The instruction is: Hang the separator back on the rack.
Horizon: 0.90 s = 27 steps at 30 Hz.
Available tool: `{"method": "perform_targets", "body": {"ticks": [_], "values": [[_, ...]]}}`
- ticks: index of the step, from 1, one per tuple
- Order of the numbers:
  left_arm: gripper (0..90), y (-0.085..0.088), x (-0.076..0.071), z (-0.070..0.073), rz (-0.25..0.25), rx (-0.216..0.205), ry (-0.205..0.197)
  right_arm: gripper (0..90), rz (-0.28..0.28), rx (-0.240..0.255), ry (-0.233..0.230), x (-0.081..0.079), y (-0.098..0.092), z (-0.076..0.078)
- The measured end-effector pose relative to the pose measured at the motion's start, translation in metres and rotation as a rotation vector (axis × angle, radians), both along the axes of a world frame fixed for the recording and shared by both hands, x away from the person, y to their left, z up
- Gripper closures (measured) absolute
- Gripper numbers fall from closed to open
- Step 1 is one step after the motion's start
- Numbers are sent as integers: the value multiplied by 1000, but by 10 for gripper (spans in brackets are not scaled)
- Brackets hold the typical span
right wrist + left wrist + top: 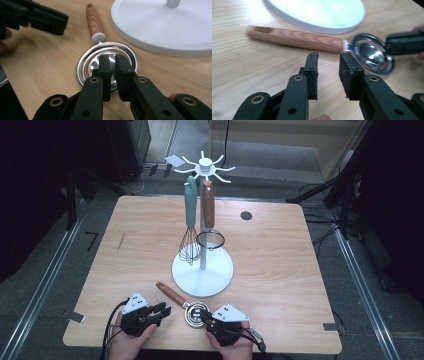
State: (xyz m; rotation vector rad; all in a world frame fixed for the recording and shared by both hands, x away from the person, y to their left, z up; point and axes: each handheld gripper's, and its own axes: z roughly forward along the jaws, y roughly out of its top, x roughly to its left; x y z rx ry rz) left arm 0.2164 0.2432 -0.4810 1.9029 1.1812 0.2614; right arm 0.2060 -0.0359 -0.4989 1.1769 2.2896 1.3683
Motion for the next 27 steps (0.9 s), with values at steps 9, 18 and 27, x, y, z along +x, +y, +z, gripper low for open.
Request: {"method": "perform_targets", "body": {"ticks": [9,18,27], "values": [[727,11,8,-2,35,-8,16,819,-12,-38,31,3,-4,-4],[746,9,10,-4,28,-4,17,789,-51,-53,50,6,-24,-5],[801,9,13,-3,22,-14,15,755,-119,-65,47,12,-42,-5]]}}
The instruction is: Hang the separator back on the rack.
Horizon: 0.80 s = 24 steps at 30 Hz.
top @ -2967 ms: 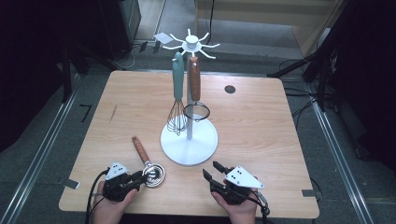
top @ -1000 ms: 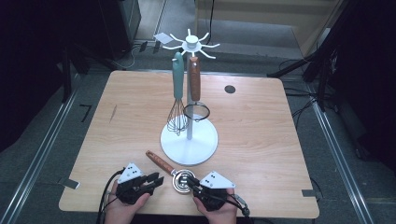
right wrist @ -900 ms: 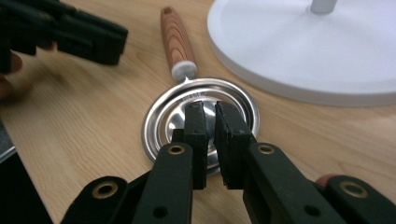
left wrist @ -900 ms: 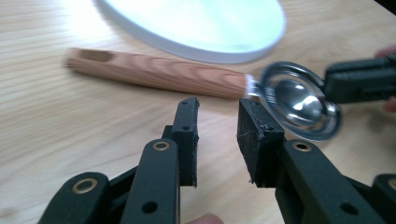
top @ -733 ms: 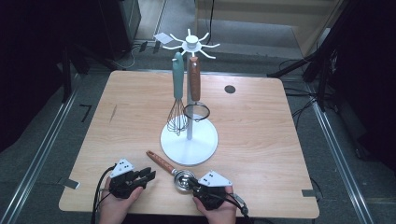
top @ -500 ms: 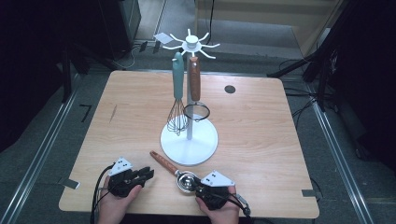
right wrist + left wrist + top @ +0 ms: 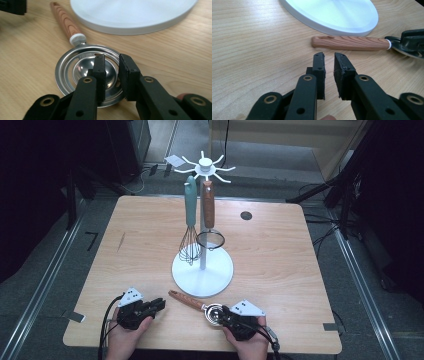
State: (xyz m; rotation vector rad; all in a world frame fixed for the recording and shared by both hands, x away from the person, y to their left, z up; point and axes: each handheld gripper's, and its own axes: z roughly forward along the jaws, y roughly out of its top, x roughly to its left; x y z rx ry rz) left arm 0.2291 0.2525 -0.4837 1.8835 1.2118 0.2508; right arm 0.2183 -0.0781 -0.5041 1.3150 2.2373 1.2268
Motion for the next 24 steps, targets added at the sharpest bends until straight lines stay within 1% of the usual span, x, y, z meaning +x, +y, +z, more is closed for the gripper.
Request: {"method": "perform_targets", "body": {"ticks": [2,4,5,7,10,12,14,16,18,20,22,24], "values": [[806,1,1,0,2,-1,1,740,-16,-5,-3,1,-3,0],[807,0,1,0,7,-4,2,719,-32,-20,-4,2,-6,1],[808,-1,1,-1,6,-3,2,713,-42,-34,-12,2,-8,1],[834,-3,2,-1,2,3,2,701,-55,-43,-15,2,-10,2],[883,-5,3,-2,0,4,8,676,-76,-30,-31,3,-16,6],[896,-6,3,-3,-4,4,9,660,-97,-15,-47,3,-22,9],[900,-6,4,-3,-6,8,12,643,-117,-13,-54,4,-27,10],[900,-6,4,-3,-4,6,15,619,-136,-17,-45,6,-30,10],[900,-6,5,-3,-1,6,15,602,-143,-16,-33,7,-32,8],[892,-7,5,-3,-3,2,13,590,-134,-16,-26,7,-30,7],[881,-8,5,-3,-4,5,9,589,-127,-28,-16,7,-28,5],[875,-8,5,-3,-9,8,7,604,-128,-55,6,6,-25,2]]}}
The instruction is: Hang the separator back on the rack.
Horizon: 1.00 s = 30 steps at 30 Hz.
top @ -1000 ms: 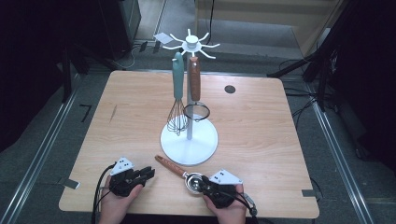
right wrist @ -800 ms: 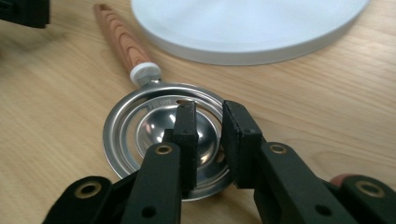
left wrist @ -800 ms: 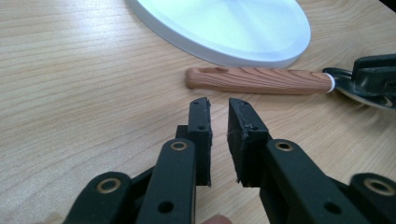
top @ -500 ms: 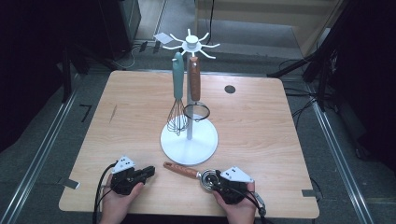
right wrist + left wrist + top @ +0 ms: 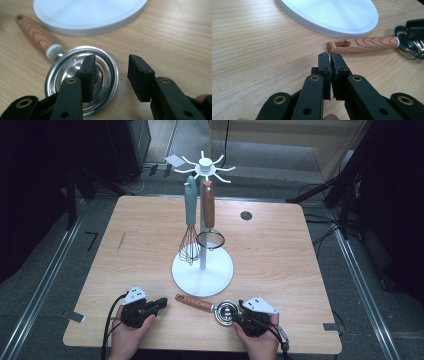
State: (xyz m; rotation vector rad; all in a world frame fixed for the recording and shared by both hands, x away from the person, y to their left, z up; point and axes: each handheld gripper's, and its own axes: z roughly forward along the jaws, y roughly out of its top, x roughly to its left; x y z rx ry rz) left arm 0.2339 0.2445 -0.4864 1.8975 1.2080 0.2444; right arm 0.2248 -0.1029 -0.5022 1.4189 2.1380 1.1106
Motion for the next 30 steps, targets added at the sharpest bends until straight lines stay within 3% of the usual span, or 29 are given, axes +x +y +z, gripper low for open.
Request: {"method": "perform_targets", "body": {"ticks": [10,17,21,27,30], "values": [[864,0,-1,-1,-3,5,-4,666,10,-2,14,-6,-7,-1],[869,4,0,5,33,7,-64,669,-6,-7,22,-12,-24,-1],[868,9,3,5,43,2,-60,670,-18,-8,25,-15,-39,-2],[829,19,4,6,80,6,-84,677,-26,-25,2,-15,-55,-2],[757,26,4,6,99,6,-104,655,-12,-36,-41,-14,-60,1]]}}
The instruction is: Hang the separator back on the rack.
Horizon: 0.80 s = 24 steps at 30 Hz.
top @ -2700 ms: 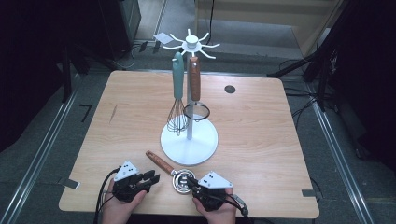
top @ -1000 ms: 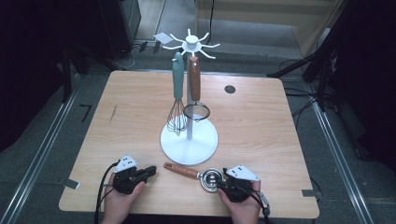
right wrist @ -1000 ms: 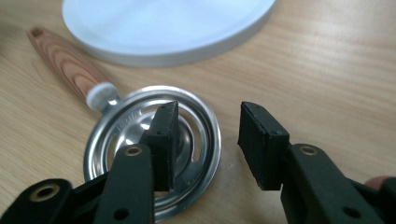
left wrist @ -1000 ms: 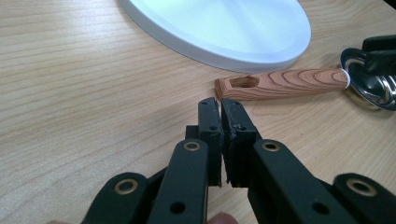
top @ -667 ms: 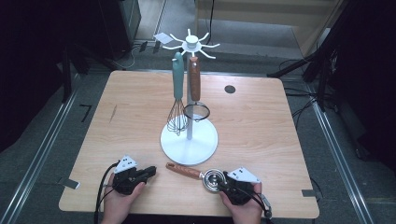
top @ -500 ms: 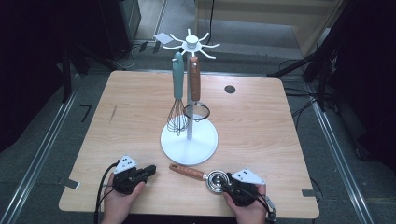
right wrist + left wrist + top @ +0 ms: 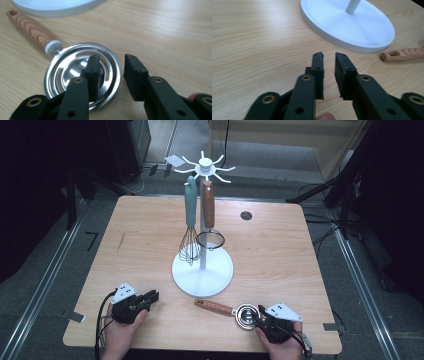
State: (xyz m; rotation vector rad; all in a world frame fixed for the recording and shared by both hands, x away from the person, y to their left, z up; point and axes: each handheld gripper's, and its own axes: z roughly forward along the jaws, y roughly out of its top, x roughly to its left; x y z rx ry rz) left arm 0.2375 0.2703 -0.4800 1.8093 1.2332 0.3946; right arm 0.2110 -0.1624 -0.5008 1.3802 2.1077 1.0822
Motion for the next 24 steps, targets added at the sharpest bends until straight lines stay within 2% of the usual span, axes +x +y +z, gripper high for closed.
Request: {"method": "perform_targets", "body": {"ticks": [3,6,9,12,16,20,22,24], "values": [[642,9,0,0,32,5,-25,639,39,-25,-51,1,-1,7],[572,16,1,2,64,10,-20,636,100,-28,-80,4,-1,13],[537,22,2,2,71,6,-11,666,153,-52,-95,10,3,15],[528,27,2,2,75,-7,-8,664,213,-65,-78,17,8,21],[519,34,0,2,84,-1,-5,620,306,-60,-54,26,13,29],[502,39,-1,1,92,-4,2,626,414,-73,-41,34,15,37],[487,42,-3,1,96,-8,-1,613,448,-70,-32,38,16,41],[467,45,-4,2,104,-5,1,591,471,-69,-1,45,19,44]]}}
